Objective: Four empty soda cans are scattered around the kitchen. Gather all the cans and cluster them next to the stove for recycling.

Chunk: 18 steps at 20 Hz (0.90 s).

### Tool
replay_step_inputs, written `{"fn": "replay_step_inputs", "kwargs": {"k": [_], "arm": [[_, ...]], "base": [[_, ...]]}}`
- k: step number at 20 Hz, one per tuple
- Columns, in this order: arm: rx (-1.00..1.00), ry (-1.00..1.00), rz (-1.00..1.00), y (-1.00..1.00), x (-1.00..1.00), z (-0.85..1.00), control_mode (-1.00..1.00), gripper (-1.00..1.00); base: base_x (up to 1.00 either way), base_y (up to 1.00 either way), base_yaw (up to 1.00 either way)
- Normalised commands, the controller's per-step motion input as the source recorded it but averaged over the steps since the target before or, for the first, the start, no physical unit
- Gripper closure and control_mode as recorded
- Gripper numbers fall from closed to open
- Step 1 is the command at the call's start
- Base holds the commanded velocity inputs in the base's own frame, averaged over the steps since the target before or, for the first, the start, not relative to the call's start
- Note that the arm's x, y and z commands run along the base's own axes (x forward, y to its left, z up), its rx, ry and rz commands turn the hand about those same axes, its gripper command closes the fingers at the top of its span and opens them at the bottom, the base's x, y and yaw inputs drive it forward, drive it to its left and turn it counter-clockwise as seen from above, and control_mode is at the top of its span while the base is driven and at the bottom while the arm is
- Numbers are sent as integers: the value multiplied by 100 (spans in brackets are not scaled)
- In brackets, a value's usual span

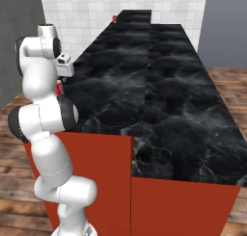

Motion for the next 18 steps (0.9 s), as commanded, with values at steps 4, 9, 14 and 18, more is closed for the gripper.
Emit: {"fn": "replay_step_inputs", "kwargs": {"k": [4,9,14,18], "arm": [[0,0,0,0,0,-14,-100,-100],[0,0,0,0,-2,-9,-100,-100],[0,0,0,0,0,-8,-100,-100],[0,0,0,0,0,-5,-100,-100]], "base": [[0,0,0],[0,0,0],[0,0,0],[0,0,0]]}}
